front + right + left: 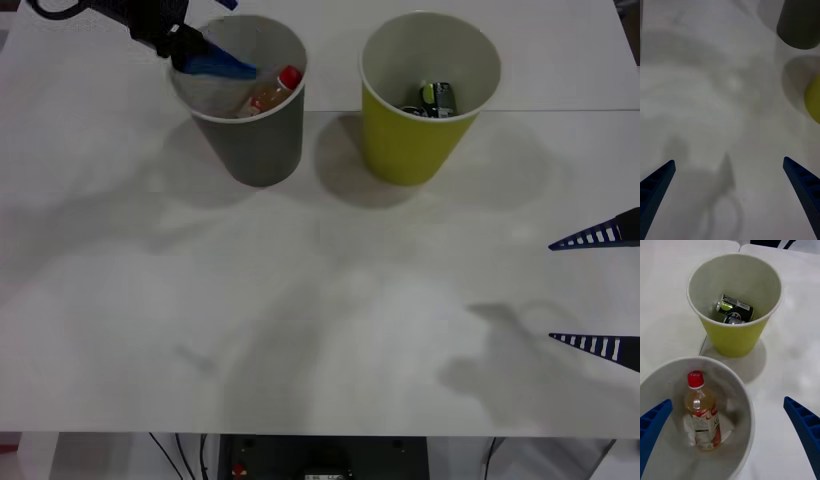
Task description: Put the can into the green bin and the plastic bottle into the gray bin
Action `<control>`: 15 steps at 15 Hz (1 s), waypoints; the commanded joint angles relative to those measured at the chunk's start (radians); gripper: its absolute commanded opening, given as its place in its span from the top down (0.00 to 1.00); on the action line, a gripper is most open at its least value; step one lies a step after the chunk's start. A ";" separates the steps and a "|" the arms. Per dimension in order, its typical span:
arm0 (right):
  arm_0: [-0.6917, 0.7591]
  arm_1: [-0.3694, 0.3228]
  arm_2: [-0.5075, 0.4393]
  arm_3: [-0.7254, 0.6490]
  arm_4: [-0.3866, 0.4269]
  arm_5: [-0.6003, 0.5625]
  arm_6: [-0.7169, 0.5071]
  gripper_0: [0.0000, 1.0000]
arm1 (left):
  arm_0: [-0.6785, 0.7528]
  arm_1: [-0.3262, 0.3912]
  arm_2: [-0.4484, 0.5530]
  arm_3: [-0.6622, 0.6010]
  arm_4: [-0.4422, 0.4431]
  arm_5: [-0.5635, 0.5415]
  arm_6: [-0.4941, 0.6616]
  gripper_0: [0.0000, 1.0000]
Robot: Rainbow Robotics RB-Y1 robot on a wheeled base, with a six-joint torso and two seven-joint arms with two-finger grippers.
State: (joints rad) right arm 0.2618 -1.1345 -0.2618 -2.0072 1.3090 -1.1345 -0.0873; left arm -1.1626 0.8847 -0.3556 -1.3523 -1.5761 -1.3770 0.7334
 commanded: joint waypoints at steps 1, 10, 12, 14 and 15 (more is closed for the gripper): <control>0.000 0.000 0.000 0.000 0.000 0.000 0.000 0.00 | 0.158 0.080 0.095 -0.105 0.027 -0.030 -0.123 0.00; 0.000 0.000 0.000 0.000 0.000 0.000 0.000 0.00 | 0.828 0.166 0.535 -0.496 0.039 -0.039 -0.292 0.00; 0.000 0.000 0.000 0.000 0.000 0.000 0.000 0.00 | 0.890 0.165 0.572 -0.499 0.050 -0.039 -0.339 0.00; 0.000 0.000 0.000 0.000 0.000 0.000 0.000 0.00 | 0.991 0.166 0.622 -0.499 0.074 -0.039 -0.427 0.00; 0.000 0.000 0.000 0.000 0.000 0.000 0.000 0.00 | 1.015 0.165 0.635 -0.499 0.082 -0.039 -0.448 0.00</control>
State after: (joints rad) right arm 0.2617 -1.1344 -0.2618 -2.0070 1.3090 -1.1345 -0.0873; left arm -0.1674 1.0502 0.2689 -1.8519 -1.5005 -1.4161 0.3039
